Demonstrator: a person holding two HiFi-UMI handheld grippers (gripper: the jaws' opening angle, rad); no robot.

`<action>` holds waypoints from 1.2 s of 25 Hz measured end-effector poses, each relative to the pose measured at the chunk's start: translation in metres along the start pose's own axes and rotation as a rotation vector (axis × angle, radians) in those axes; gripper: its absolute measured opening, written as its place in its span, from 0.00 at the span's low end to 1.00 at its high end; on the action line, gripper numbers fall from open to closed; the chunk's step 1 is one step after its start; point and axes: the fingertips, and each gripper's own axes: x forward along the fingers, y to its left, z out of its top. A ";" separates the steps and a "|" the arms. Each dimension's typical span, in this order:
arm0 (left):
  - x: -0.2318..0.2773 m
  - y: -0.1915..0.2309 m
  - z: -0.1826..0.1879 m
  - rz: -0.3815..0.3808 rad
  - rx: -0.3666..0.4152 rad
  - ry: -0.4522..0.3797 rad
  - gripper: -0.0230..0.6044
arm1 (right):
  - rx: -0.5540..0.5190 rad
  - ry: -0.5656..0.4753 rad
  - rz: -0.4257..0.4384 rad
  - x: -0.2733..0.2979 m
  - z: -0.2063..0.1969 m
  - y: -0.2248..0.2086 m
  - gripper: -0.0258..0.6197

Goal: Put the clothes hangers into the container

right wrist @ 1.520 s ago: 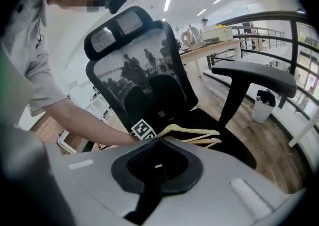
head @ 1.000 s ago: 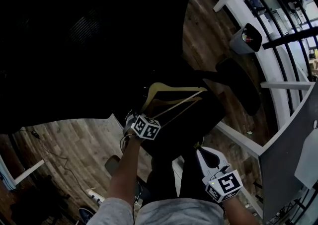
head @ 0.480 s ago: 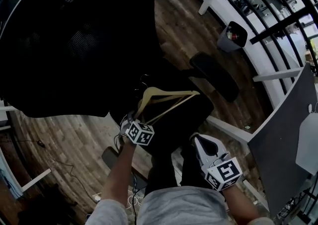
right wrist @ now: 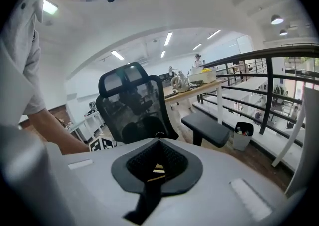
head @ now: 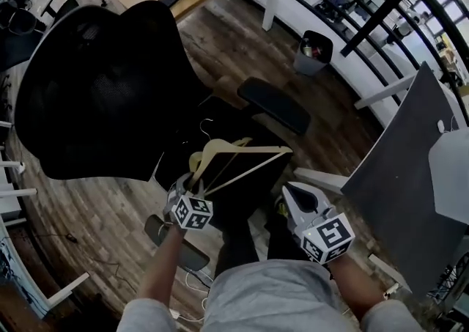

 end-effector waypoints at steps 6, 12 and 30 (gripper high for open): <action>-0.044 -0.013 0.031 0.003 -0.012 -0.060 0.18 | -0.024 -0.071 -0.064 -0.051 0.019 -0.028 0.04; -0.087 -0.049 0.092 -0.004 -0.030 -0.183 0.18 | -0.008 -0.156 -0.183 -0.127 0.027 -0.080 0.04; -0.156 -0.243 0.341 -0.202 0.214 -0.559 0.18 | 0.128 -0.370 -0.563 -0.363 -0.027 -0.207 0.04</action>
